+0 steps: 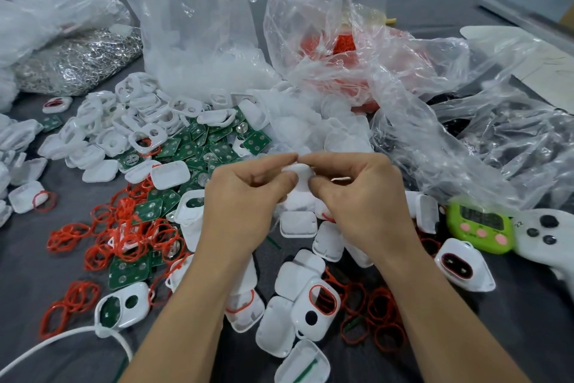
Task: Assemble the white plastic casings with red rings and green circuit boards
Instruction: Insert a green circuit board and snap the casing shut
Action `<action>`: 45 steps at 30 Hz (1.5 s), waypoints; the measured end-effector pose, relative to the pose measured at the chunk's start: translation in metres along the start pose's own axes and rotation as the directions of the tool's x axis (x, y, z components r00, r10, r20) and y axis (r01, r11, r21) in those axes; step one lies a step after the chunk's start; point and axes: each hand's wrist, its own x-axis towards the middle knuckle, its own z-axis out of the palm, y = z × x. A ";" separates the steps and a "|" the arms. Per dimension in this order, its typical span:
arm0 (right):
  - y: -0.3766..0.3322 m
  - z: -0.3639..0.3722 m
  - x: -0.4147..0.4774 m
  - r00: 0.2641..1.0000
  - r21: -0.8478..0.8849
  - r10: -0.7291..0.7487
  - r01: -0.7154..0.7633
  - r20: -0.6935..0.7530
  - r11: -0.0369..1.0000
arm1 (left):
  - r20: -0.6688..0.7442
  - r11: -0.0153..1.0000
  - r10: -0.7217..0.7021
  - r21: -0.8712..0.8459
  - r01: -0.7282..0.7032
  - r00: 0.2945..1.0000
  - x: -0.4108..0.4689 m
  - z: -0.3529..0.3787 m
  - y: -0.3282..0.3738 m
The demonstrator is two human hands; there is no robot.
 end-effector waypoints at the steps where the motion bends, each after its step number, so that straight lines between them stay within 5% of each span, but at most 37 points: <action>1: -0.001 0.001 0.000 1.000 0.012 -0.012 0.012 -0.001 1.000 | -0.009 1.000 0.020 -0.014 -0.021 1.000 0.000 -0.001 0.001; 8: -0.004 0.007 -0.004 0.990 0.128 -0.086 0.100 -0.110 0.987 | -0.030 0.985 0.066 -0.156 -0.070 0.997 -0.001 -0.002 0.007; 16: 0.001 0.009 -0.005 0.983 0.083 -0.065 0.080 -0.174 0.993 | -0.106 0.995 0.054 -0.083 -0.063 0.993 -0.006 0.005 0.006; 23: 0.009 0.019 -0.004 0.991 -0.316 -0.106 0.128 0.084 0.940 | -0.265 0.995 0.093 0.044 -0.084 0.960 -0.013 0.015 0.008; 26: 0.007 0.012 0.004 0.984 0.087 0.083 -0.098 0.160 0.991 | -0.244 0.996 0.081 -0.027 -0.090 0.966 -0.009 0.009 0.009; 29: 0.000 0.005 0.006 0.911 0.488 0.208 -0.371 0.356 0.790 | -0.189 0.996 0.011 -0.082 -0.027 0.982 -0.003 0.003 0.007; 35: -0.008 0.000 0.005 0.870 0.659 0.147 -0.457 0.470 0.597 | 0.007 0.984 -0.003 -0.177 0.004 1.000 -0.004 0.004 0.010; 45: -0.005 0.009 0.004 0.920 0.595 0.127 -0.340 0.371 0.728 | 0.077 0.962 -0.106 -0.243 0.122 0.991 -0.003 0.009 0.007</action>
